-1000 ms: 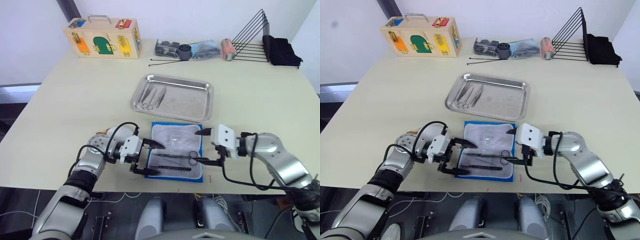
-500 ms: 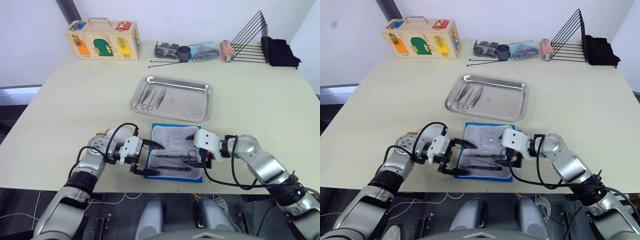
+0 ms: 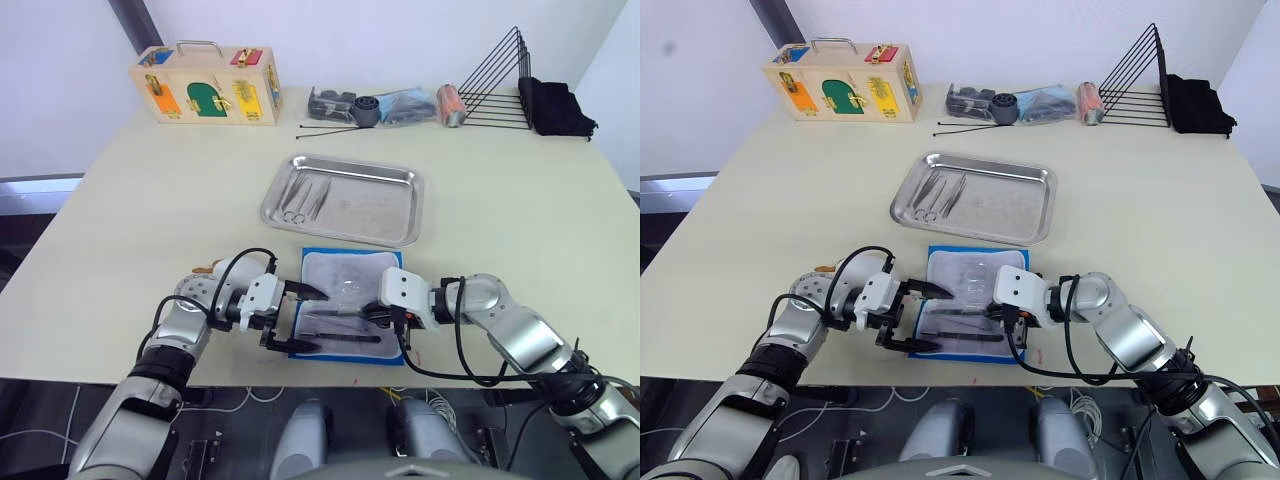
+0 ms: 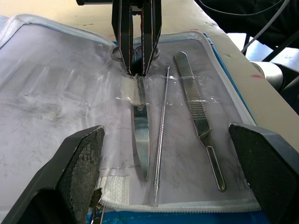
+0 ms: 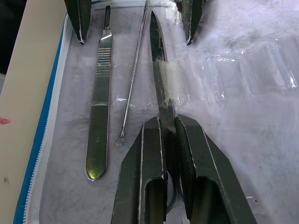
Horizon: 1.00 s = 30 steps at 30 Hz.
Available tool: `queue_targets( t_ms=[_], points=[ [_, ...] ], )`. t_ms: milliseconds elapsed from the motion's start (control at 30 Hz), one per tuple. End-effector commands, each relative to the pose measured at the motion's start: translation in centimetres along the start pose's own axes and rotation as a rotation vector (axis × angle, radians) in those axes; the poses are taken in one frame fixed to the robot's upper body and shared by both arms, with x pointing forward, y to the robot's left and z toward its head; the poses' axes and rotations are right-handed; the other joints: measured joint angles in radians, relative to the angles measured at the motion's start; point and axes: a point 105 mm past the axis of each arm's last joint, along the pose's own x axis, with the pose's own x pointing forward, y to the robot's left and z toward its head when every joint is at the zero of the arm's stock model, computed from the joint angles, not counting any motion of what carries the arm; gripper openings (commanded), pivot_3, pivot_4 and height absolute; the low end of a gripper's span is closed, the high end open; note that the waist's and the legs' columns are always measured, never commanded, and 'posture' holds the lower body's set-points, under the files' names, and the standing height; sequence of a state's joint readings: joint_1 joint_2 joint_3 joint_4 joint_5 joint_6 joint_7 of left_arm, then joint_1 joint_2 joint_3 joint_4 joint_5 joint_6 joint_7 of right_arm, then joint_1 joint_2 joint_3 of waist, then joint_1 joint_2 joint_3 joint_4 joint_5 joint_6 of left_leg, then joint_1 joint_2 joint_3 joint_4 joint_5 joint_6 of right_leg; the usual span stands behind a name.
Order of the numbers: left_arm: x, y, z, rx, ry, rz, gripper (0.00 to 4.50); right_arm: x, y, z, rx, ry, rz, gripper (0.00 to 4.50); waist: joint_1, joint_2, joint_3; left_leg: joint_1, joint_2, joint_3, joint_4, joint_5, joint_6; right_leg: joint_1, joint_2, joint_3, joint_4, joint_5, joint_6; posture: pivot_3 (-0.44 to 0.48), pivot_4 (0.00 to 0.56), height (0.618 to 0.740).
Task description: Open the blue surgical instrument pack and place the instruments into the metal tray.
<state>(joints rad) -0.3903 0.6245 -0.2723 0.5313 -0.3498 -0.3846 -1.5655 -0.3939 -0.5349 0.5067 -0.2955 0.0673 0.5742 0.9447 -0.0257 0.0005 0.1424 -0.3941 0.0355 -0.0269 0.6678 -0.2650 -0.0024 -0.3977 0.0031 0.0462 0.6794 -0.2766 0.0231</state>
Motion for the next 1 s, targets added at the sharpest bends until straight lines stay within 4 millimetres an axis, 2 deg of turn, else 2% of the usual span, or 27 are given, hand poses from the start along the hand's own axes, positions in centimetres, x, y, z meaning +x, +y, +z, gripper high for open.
queue_targets(
  t_ms=[33, 500, 833, 1000],
  points=[
    [0.6, -2.3, -2.5, -0.108, 0.069, -0.089, 4.50, -0.4, -0.4, -0.2, -0.021, 0.045, -0.018, 0.02, 0.000, 0.000, 0.000, 0.000, 0.000, 0.000, 0.000, 0.000, 0.000, 0.000, 0.000, 0.000, 0.000, 0.000, 0.000, 0.000, 0.150, 0.740],
    [1.0, -2.2, -2.4, -0.112, 0.064, -0.082, 4.50, -1.5, -0.5, 2.7, -0.107, 0.166, 0.003, 0.02, 0.000, 0.000, 0.000, -0.001, 0.000, -0.001, 0.000, 0.000, 0.000, 0.000, -0.001, 0.000, 0.000, 0.000, 0.000, 0.000, 0.150, 0.740],
    [1.1, -2.1, -2.4, -0.116, 0.062, -0.083, 4.50, -2.3, -0.8, 3.6, -0.172, 0.228, -0.012, 0.02, 0.001, 0.001, 0.000, -0.001, -0.001, -0.001, 0.000, 0.000, 0.000, 0.000, -0.002, -0.001, -0.001, 0.000, 0.000, 0.000, 0.150, 0.740],
    [1.2, -2.0, -2.4, -0.115, 0.060, -0.084, 4.50, -2.9, -1.0, 3.3, -0.177, 0.256, -0.010, 0.02, 0.006, 0.001, 0.000, -0.001, -0.002, -0.002, 0.000, 0.000, 0.000, 0.000, -0.002, -0.001, -0.001, 0.000, 0.000, 0.000, 0.150, 0.740]
  ],
)
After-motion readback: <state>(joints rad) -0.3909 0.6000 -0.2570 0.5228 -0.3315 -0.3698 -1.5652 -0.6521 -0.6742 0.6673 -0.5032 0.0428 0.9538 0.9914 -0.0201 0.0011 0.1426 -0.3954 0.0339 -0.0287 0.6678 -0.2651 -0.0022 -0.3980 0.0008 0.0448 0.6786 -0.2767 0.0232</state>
